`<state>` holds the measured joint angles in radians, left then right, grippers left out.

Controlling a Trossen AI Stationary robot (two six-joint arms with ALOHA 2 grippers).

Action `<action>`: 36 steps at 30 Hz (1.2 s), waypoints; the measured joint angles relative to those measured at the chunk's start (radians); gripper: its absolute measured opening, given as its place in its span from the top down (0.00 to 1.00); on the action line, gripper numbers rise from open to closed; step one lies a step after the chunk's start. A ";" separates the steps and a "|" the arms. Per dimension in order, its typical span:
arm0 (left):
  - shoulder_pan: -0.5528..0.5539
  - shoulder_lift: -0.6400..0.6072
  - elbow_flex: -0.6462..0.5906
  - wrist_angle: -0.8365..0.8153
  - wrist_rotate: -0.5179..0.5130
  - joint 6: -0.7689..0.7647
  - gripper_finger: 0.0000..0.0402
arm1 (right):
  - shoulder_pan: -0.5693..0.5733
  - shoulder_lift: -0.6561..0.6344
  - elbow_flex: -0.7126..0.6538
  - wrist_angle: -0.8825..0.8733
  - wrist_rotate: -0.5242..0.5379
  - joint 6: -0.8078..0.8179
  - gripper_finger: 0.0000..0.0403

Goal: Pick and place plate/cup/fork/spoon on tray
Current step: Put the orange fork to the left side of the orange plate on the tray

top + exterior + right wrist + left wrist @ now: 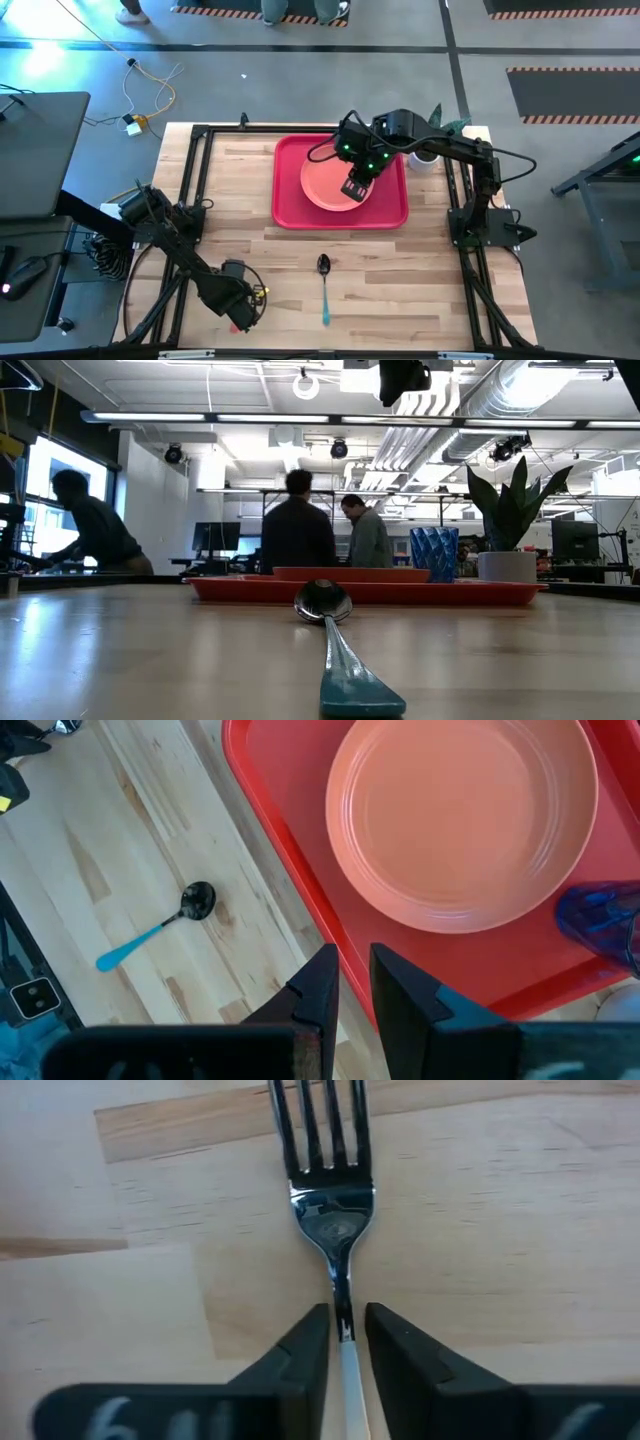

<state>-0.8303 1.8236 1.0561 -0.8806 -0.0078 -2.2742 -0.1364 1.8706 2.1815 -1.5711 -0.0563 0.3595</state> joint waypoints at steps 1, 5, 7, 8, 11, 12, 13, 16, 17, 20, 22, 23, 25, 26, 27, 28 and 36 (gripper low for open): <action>0.000 0.000 0.000 0.001 0.000 0.006 0.88 | 0.000 0.000 0.000 0.000 0.000 0.000 0.87; 0.000 0.000 0.000 0.002 -0.004 0.008 0.97 | 0.000 0.000 0.000 0.000 0.000 0.000 0.87; 0.000 0.000 0.000 0.002 -0.004 0.008 0.98 | 0.000 0.000 0.000 0.000 0.000 0.000 0.87; 0.000 -0.003 0.000 0.002 -0.004 0.008 0.97 | 0.000 0.000 0.000 0.000 0.000 0.000 0.87; 0.000 -0.012 -0.003 0.003 -0.006 0.009 0.97 | 0.000 0.000 0.000 0.000 0.000 0.000 0.87; 0.000 -0.019 -0.005 0.003 -0.011 0.009 0.98 | 0.000 0.000 0.000 0.000 0.000 0.000 0.87; -0.001 -0.027 -0.006 0.002 -0.012 0.013 0.98 | 0.000 0.000 0.000 0.000 0.000 0.000 0.87; -0.003 -0.063 -0.006 0.003 -0.044 0.019 0.99 | 0.000 0.000 0.000 0.000 0.000 0.002 0.87; -0.002 -0.076 -0.006 0.001 -0.061 0.025 0.99 | 0.000 0.000 0.000 0.000 0.000 0.002 0.87; -0.001 -0.117 -0.006 -0.005 -0.136 0.031 0.99 | 0.000 0.000 0.000 0.000 0.000 0.002 0.87; 0.001 -0.150 -0.005 -0.015 -0.194 0.035 0.99 | 0.000 0.000 0.000 0.000 0.000 0.002 0.87; 0.004 -0.164 -0.005 -0.018 -0.229 0.038 0.99 | 0.000 0.000 0.000 0.000 0.000 0.002 0.87; 0.013 -0.196 -0.005 -0.027 -0.299 0.052 0.99 | 0.000 0.000 0.000 0.002 0.000 0.002 0.87; 0.021 -0.215 -0.004 -0.038 -0.333 0.058 0.99 | 0.000 0.000 0.000 0.004 0.000 0.002 0.87; 0.031 -0.233 -0.004 -0.046 -0.362 0.066 0.99 | 0.000 0.000 0.000 0.006 0.000 0.002 0.87; 0.042 -0.248 -0.003 -0.056 -0.392 0.082 0.99 | 0.000 0.000 0.000 0.006 0.000 0.002 0.87; 0.197 -0.383 -0.003 -0.099 -0.512 0.305 0.99 | -0.012 0.000 0.000 0.013 0.000 0.000 0.87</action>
<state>-0.6335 1.4410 1.0534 -0.9801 -0.5197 -1.9696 -0.1486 1.8709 2.1815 -1.5580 -0.0559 0.3598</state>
